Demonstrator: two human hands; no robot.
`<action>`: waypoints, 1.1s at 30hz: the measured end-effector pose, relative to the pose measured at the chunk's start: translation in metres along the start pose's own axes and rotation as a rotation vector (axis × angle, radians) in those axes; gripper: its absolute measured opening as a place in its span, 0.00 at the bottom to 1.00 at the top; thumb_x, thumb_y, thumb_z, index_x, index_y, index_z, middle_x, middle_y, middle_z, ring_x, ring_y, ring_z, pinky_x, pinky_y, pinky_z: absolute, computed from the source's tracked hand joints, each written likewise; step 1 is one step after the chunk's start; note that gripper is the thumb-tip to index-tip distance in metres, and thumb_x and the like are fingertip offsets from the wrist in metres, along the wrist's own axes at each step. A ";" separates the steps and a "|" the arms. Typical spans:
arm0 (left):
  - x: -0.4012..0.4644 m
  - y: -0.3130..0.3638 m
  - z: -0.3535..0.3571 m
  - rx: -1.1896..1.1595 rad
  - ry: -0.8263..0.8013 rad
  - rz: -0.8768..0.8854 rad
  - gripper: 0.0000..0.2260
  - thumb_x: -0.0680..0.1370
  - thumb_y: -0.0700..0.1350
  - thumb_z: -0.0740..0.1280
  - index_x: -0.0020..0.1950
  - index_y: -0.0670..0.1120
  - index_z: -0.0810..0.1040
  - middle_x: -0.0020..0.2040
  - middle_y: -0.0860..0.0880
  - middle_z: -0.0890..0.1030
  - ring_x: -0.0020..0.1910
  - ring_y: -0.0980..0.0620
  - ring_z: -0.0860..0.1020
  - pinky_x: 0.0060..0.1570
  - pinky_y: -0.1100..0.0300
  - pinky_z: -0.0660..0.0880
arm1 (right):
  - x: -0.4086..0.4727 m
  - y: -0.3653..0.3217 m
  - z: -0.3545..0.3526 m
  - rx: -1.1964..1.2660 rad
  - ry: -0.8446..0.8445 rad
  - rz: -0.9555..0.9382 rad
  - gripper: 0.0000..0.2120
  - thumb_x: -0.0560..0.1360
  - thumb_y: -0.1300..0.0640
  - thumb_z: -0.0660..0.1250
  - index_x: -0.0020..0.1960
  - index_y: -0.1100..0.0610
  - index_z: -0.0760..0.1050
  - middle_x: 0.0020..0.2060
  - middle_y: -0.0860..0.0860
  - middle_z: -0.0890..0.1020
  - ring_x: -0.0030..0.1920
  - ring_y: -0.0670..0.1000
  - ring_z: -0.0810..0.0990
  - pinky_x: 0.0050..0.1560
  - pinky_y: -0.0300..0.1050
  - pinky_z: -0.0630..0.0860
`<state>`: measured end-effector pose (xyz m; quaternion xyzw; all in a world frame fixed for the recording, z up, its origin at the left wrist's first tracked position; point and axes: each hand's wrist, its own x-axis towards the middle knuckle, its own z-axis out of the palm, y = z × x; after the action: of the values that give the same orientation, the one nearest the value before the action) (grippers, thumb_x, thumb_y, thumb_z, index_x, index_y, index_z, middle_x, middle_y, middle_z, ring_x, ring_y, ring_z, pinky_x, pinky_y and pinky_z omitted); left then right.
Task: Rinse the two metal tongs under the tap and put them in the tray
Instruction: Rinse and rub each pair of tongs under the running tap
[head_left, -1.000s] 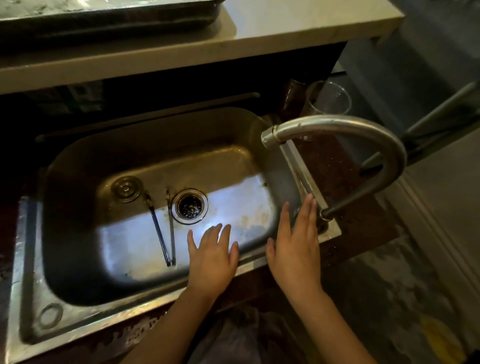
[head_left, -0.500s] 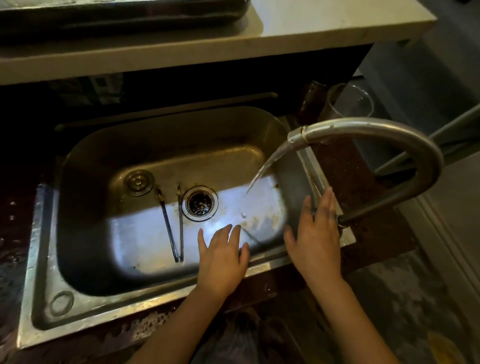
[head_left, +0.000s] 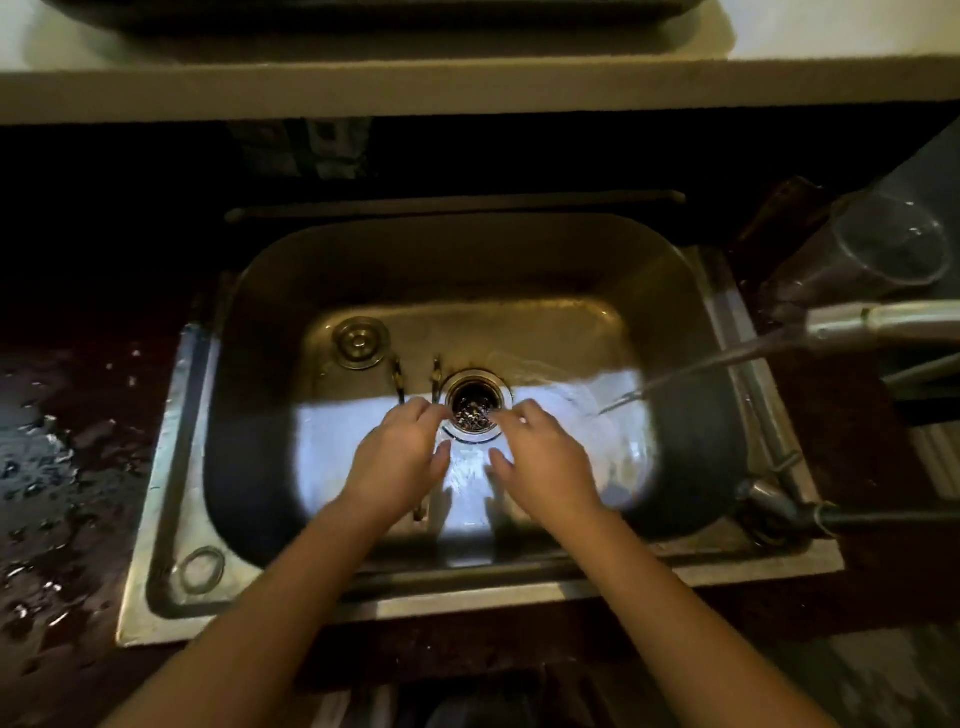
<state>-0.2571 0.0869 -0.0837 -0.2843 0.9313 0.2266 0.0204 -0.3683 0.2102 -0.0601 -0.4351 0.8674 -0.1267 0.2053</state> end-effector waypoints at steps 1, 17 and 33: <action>0.003 -0.012 0.000 0.046 -0.034 0.010 0.18 0.74 0.46 0.65 0.63 0.46 0.72 0.62 0.44 0.75 0.60 0.45 0.73 0.52 0.52 0.74 | 0.015 -0.006 0.012 -0.035 -0.041 -0.063 0.22 0.75 0.53 0.62 0.68 0.53 0.66 0.63 0.55 0.71 0.60 0.57 0.74 0.51 0.48 0.74; 0.026 -0.068 0.057 0.152 -0.439 -0.140 0.20 0.76 0.44 0.62 0.66 0.43 0.65 0.63 0.40 0.69 0.59 0.42 0.72 0.54 0.49 0.74 | 0.085 -0.023 0.113 -0.237 -0.353 -0.111 0.22 0.73 0.63 0.63 0.66 0.60 0.66 0.66 0.58 0.66 0.65 0.59 0.67 0.60 0.53 0.71; 0.023 -0.024 0.025 -0.963 -0.063 -0.544 0.24 0.73 0.36 0.68 0.66 0.48 0.66 0.54 0.44 0.79 0.52 0.46 0.79 0.52 0.53 0.78 | 0.080 -0.021 0.059 0.355 0.072 0.260 0.10 0.71 0.68 0.63 0.47 0.61 0.82 0.50 0.58 0.82 0.49 0.55 0.79 0.48 0.38 0.69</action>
<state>-0.2657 0.0681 -0.1194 -0.4851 0.6145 0.6217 -0.0260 -0.3695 0.1305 -0.1233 -0.2720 0.8870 -0.2656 0.2622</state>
